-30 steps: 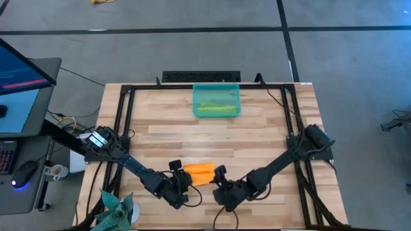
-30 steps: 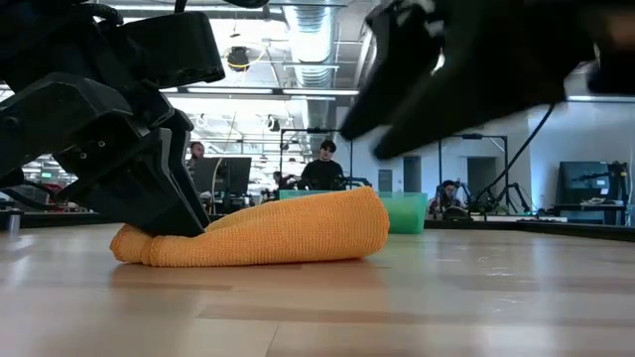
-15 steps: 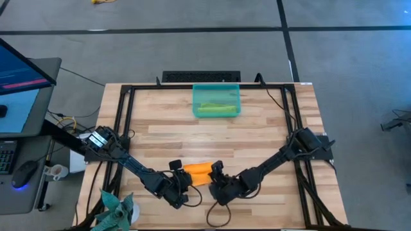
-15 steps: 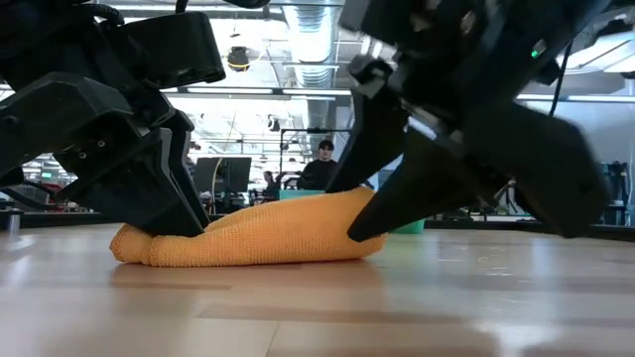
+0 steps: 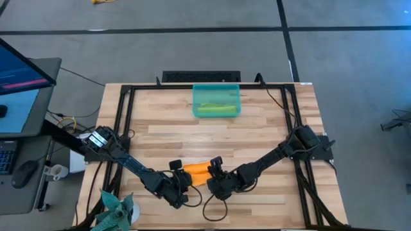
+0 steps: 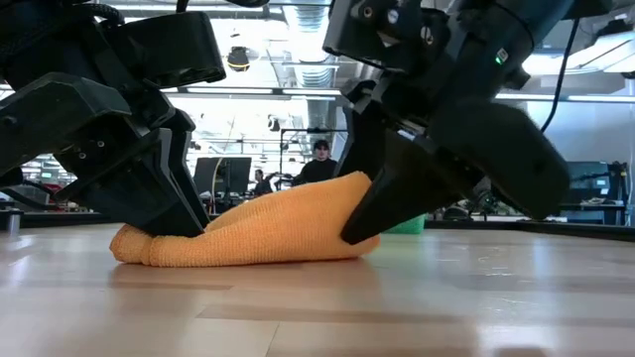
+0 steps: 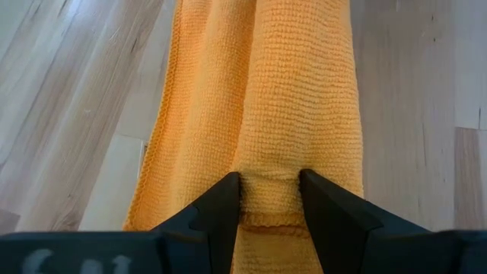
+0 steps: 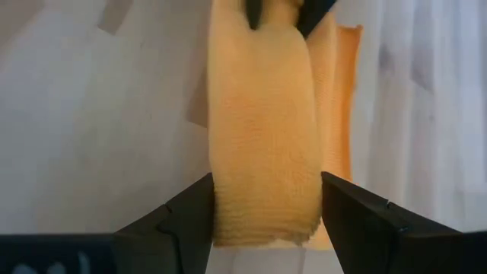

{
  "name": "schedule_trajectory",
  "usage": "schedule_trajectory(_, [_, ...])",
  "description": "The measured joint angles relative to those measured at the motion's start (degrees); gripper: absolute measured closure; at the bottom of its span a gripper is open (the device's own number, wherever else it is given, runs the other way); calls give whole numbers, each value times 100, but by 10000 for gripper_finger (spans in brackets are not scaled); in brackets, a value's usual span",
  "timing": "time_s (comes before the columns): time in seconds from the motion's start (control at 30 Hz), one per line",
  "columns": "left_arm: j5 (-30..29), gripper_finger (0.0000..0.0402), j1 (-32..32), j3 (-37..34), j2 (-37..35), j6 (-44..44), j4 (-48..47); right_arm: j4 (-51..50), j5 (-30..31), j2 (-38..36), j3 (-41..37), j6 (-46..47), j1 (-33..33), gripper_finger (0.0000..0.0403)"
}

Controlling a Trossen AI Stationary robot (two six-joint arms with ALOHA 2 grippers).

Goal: Roll microfiber towels into tight, uniform cylinder then place into a basket
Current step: Roll the yellow microfiber towel

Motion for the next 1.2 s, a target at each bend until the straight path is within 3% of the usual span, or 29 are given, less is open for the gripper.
schedule_trajectory(0.23, [11, 265, -2, 0, 0, 0, 0, -978, 642, -113, 174, 197, 189, 159])
schedule_trajectory(0.43, [13, 265, -2, 0, 0, 0, -2, -1718, 683, -151, 613, 449, 386, 159])
schedule_trajectory(0.7, [11, 265, -2, 0, 0, 0, 7, -801, 621, -149, 772, -75, 641, 159])
schedule_trajectory(1.0, [9, 265, -2, 0, 0, 0, 11, -407, -258, -135, 439, -55, 206, 159])
schedule_trajectory(1.2, [9, 265, -2, 0, 0, 0, 10, -212, -287, -129, 134, 89, 61, 159])
